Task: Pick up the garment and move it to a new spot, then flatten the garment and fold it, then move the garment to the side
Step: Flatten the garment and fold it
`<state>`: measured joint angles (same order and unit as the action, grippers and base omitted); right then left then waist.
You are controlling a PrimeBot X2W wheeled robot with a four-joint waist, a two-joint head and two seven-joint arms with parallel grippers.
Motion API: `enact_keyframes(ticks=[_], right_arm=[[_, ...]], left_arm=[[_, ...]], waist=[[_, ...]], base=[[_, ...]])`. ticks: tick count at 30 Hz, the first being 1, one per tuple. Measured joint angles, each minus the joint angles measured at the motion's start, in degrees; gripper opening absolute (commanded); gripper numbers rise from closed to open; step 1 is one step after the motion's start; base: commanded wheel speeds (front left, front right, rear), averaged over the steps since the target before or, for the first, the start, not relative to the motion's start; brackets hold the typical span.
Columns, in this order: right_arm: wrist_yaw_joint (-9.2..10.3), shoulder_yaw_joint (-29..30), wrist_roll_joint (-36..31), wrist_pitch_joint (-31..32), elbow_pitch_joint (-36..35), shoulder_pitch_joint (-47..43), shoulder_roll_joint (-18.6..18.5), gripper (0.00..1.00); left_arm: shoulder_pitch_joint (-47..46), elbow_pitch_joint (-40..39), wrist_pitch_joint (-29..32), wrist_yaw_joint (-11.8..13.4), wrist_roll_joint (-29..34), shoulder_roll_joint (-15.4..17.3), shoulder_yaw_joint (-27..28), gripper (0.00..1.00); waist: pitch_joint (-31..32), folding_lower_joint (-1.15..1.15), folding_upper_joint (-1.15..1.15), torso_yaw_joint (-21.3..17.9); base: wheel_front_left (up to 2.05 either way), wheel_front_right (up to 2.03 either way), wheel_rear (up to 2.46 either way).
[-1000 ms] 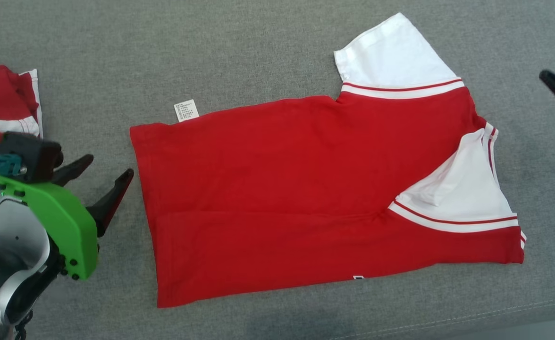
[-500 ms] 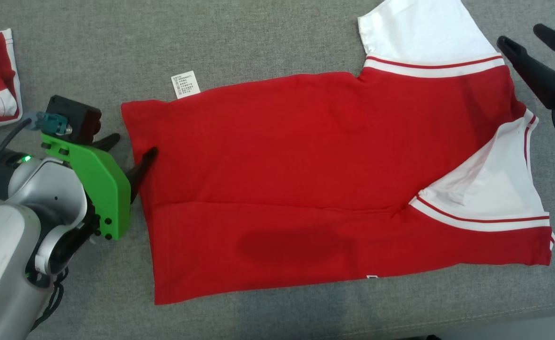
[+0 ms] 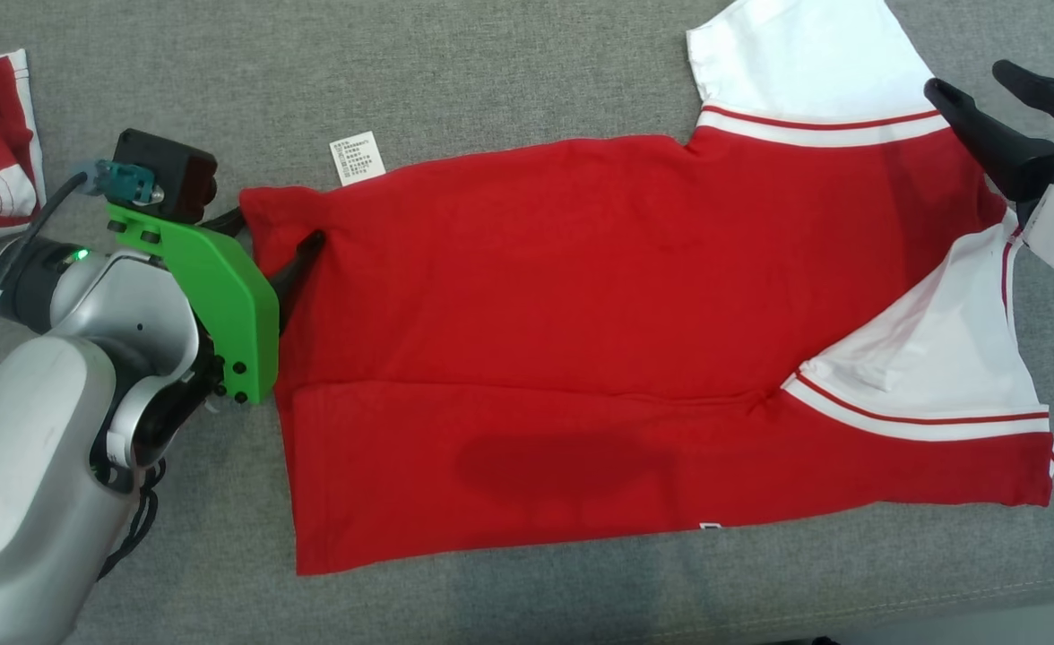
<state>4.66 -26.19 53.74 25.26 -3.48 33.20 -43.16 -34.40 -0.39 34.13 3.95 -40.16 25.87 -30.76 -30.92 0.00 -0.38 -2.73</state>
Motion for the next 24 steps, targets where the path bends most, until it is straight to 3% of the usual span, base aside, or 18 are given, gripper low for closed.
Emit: enact_keyframes(ticks=[2, 3, 4, 5, 19, 21, 22, 24], right_arm=[[0.0, -0.22, -0.38, 0.0, 0.62, 0.76, 0.41, 1.0], [-0.01, -0.35, -0.44, 0.0, 0.86, 1.05, 0.56, 1.0], [-0.02, -0.57, -0.54, 0.01, 1.12, 1.48, 0.73, 1.0], [-0.03, -0.77, -0.81, 0.01, 1.36, 1.85, 0.92, 1.0], [0.03, -0.36, -3.31, 0.58, 6.89, 7.34, 0.77, 1.0], [0.07, 0.21, -3.47, 0.56, 7.67, 8.72, 1.16, 0.85], [0.09, 0.44, -3.5, 0.51, 8.05, 9.26, 1.3, 0.85], [0.57, 0.59, -3.99, 0.51, 8.95, 10.09, 1.63, 1.0]], left_arm=[[-0.6, 0.69, -0.18, -0.48, 0.19, -0.22, -0.53, 1.0], [-0.9, 1.22, -0.32, -0.48, 0.19, -0.47, -0.63, 0.53], [-1.05, 1.64, -0.41, -0.73, 0.19, -0.84, -0.67, 0.33], [-1.2, 1.9, -0.41, -0.93, 0.19, -1.19, -0.7, 0.0], [-3.74, 3.83, -0.92, -3.53, -0.51, -6.28, -3.27, 0.0], [-4.54, 3.74, -0.91, -3.99, -0.46, -6.62, -3.87, 0.0], [-4.95, 3.66, -0.92, -4.08, -0.46, -6.97, -4.17, 0.0], [-5.7, 3.46, -1.1, -4.46, -0.43, -7.51, -4.56, 0.0]], waist=[[0.04, 0.0, 0.0, 0.09], [0.06, 0.0, 0.0, 0.14], [0.06, 0.0, 0.0, 0.19], [0.06, 0.0, 0.0, 0.24], [-0.45, 0.0, 0.0, 2.92], [-0.86, 0.0, 0.0, 3.47], [-1.09, 0.0, 0.0, 3.77], [-1.6, 0.0, 0.0, 4.43]], base=[[0.0, 0.0, 0.0], [0.0, 0.0, 0.0], [0.0, 0.0, 0.0], [0.0, 0.0, 0.0], [0.0, 0.0, 0.0], [0.0, 0.0, 0.0], [0.0, 0.0, 0.0], [0.0, 0.0, 0.0]])
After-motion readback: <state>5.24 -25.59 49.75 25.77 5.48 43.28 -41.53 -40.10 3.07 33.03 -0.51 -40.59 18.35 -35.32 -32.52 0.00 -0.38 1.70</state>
